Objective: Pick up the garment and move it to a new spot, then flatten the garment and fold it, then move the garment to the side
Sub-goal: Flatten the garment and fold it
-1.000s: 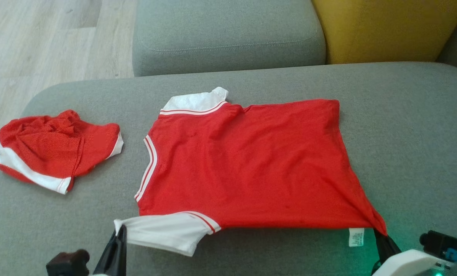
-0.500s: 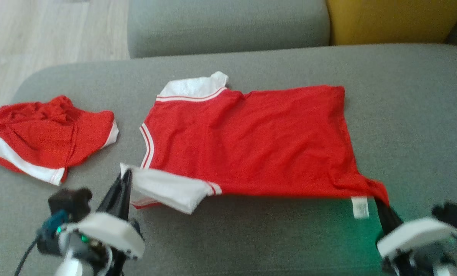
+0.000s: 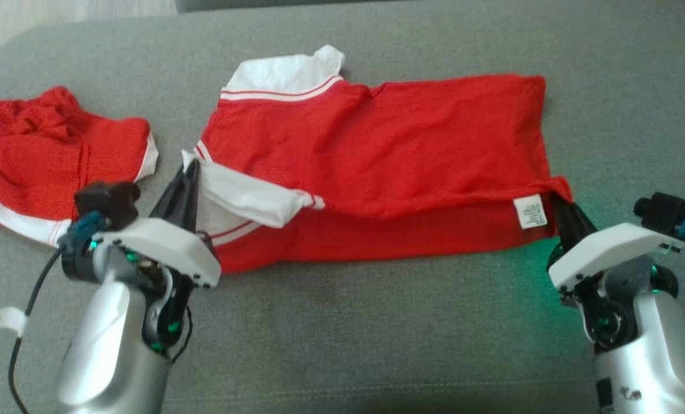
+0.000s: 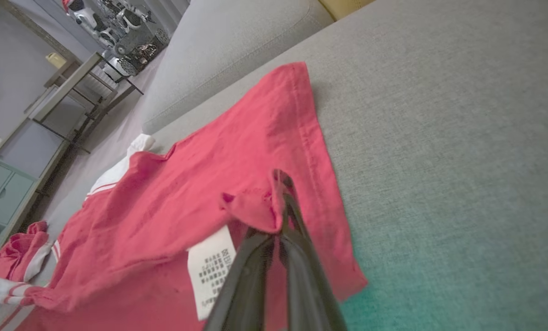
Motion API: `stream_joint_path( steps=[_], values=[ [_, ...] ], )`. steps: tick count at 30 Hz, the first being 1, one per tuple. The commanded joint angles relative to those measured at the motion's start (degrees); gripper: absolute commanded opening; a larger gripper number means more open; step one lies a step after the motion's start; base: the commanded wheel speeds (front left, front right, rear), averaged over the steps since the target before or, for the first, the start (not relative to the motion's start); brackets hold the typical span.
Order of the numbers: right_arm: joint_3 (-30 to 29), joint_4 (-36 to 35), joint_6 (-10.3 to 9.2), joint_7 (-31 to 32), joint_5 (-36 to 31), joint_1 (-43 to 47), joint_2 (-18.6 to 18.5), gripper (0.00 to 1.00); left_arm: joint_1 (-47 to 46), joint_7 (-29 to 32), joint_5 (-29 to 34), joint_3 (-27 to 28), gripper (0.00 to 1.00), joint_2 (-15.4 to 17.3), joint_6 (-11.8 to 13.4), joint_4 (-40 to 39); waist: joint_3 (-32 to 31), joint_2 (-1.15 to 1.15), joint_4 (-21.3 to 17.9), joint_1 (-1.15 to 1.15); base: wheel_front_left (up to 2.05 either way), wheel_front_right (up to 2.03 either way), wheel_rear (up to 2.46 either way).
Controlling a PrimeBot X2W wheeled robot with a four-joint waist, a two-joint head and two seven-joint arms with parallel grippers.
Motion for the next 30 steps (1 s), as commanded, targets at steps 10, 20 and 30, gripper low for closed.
stream_joint_path(
  steps=[10, 20, 30],
  values=[
    [-0.55, 6.69, -0.04, -3.23, -2.8, -4.93, -0.4, 0.0, -8.21, -4.44, -1.93, 1.53, 0.04, 0.03, -2.52, 9.84, 3.61, 0.0, 0.23, -0.01, 0.0, 0.0, 0.0],
    [2.82, 3.69, -0.04, -11.54, -6.14, -3.1, -0.4, 1.0, -5.04, -11.36, -0.59, 1.36, 1.0, 0.14, -0.8, 11.49, 1.12, 0.0, -0.12, -0.01, 0.0, 0.0, 0.0],
    [3.57, -6.25, -0.04, -19.84, -16.4, 5.67, -0.4, 1.0, 6.38, -16.33, 5.47, 0.86, 1.0, 1.95, 5.23, 1.68, -3.3, 0.0, -0.65, -0.01, 0.0, 0.0, 0.0]
  ],
)
